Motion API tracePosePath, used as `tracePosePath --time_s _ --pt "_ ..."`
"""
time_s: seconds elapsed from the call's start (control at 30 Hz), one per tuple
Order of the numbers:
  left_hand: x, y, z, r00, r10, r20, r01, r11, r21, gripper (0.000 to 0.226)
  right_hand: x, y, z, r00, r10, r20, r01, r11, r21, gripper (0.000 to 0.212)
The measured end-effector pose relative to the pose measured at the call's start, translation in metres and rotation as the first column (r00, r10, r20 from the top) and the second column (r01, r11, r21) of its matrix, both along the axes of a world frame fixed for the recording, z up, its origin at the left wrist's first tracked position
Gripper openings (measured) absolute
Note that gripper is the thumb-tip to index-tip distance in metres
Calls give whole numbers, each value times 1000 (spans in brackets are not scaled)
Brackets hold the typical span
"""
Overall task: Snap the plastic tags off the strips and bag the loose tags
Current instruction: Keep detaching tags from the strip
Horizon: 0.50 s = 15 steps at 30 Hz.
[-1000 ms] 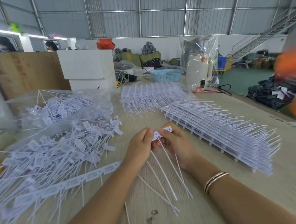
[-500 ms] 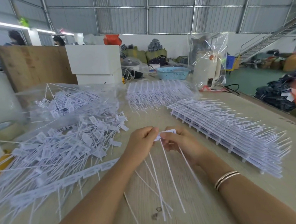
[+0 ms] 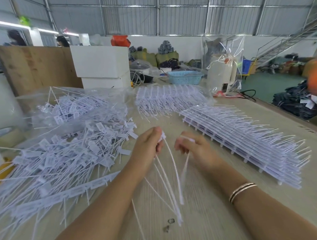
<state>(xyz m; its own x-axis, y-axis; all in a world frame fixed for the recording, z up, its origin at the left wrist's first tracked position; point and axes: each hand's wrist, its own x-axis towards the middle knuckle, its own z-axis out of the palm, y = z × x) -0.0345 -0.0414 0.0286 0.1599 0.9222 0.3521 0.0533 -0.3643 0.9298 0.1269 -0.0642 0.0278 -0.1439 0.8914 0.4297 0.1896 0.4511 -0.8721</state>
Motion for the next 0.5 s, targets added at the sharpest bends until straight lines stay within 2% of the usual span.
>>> tracePosePath --time_s 0.07,0.13,0.2,0.27,0.3,0.4,0.43,0.5 --pt "4 0 0 998 -57 1 57 998 19 40 0 4 -5 984 -13 178 20 999 -34 31" --pt "4 1 1 993 -121 -5 121 992 33 28 -2 10 -8 978 -82 194 91 995 -38 29" --pt "-1 2 0 991 -128 -44 130 990 53 22 -5 15 -9 958 -185 218 189 982 3 18" --pt "-4 4 -4 990 -99 -101 105 993 57 23 -6 17 -10 925 -282 254 289 957 10 7" --pt "-5 4 -6 986 -101 -136 108 993 47 25 -6 15 -10 924 -303 234 313 950 -6 11" --pt "-1 3 -9 957 -121 -264 128 992 10 23 -6 8 -5 971 -226 79 234 966 -109 41" --pt "0 2 -9 953 -110 -284 117 993 6 21 -7 5 -5 983 -162 92 173 975 -138 42" --pt "-1 2 -8 955 -73 -288 81 997 17 21 -11 2 -4 989 -75 129 96 982 -164 26"
